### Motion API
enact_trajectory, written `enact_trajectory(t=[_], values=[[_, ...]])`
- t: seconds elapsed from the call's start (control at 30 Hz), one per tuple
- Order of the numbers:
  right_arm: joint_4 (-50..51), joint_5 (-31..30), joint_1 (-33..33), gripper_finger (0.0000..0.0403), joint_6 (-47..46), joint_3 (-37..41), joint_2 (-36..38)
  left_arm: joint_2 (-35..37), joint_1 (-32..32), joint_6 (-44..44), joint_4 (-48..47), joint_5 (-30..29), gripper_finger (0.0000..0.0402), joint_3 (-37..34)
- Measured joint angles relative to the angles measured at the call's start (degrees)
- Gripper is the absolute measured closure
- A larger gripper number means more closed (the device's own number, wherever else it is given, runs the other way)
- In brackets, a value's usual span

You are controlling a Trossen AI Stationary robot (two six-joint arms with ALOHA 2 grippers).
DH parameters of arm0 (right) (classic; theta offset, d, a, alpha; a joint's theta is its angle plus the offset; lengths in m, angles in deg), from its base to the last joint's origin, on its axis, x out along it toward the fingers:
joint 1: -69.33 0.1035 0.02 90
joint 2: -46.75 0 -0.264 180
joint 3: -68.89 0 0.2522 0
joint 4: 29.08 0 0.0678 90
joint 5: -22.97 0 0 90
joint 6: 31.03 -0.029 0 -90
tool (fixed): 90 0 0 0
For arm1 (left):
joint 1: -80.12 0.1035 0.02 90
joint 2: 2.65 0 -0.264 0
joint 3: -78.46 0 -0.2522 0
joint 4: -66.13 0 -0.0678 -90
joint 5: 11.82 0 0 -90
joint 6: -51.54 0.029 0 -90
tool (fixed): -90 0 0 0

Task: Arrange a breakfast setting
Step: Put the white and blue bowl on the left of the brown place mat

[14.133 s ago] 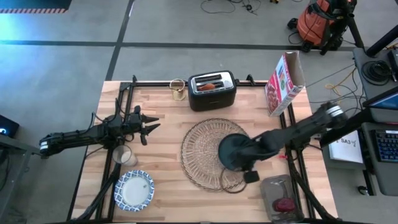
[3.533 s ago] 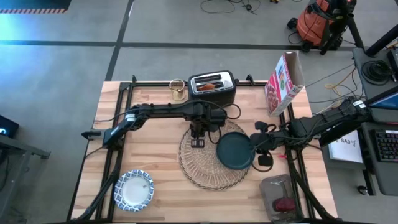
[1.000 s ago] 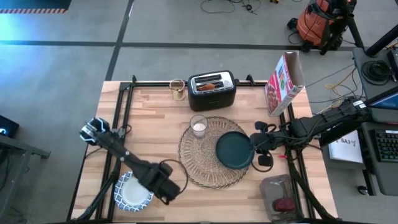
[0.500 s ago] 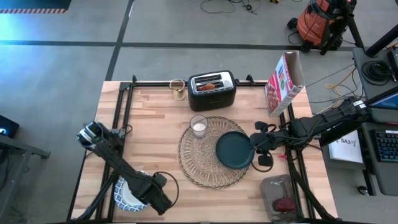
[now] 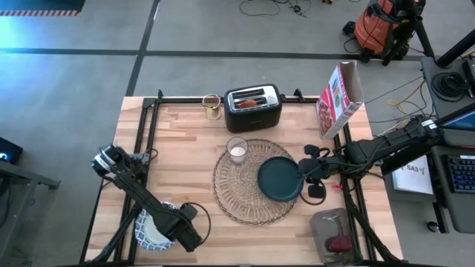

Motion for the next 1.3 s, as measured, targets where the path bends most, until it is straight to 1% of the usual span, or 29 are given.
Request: enact_trajectory(t=[0.17, 0.43, 0.47, 0.53, 0.6, 0.73, 0.83, 1.1, 1.3], values=[[0.01, -0.02, 0.0, 0.0335, 0.0, 0.0, 0.0, 0.0, 0.05, 2.45, 0.0, -1.91, 0.0265, -0.13], [-0.01, -0.02, 0.0, 0.0335, 0.0, 0.0, 0.0, 0.0, 0.09, 6.14, 0.15, -2.03, 0.0381, 1.02], [0.01, 0.0, 0.0, 0.0335, 0.0, 0.0, 0.0, 0.0, 0.18, 6.54, 0.41, -2.03, 0.039, 1.47], [-0.01, -0.01, 0.01, 0.0335, 0.0, 0.0, 0.0, 0.0, 0.36, 7.6, 0.31, -2.22, 0.0394, 2.52], [-0.01, -0.01, 0.0, 0.0335, 0.0, 0.0, 0.0, 0.0, 0.56, 10.67, 0.42, -3.49, 0.0392, 3.9], [0.01, -0.02, 0.01, 0.0335, 0.0, 0.0, 0.0, 0.0, 1.55, 23.43, 0.75, -8.22, 0.0396, 7.24], [-0.01, 0.0, 0.0, 0.0335, 0.0, 0.0, 0.0, 0.0, 2.77, 31.65, -0.52, -9.64, 0.0398, 8.89], [-0.01, 0.0, 0.01, 0.0335, 0.0, 0.0, 0.0, -0.27, 6.26, 50.8, -0.78, -14.89, 0.0399, 10.55], [-0.01, -0.01, 0.01, 0.0335, 0.0, 0.0, 0.0, -1.08, 8.57, 63.87, 1.34, -18.37, 0.04, 11.36]])
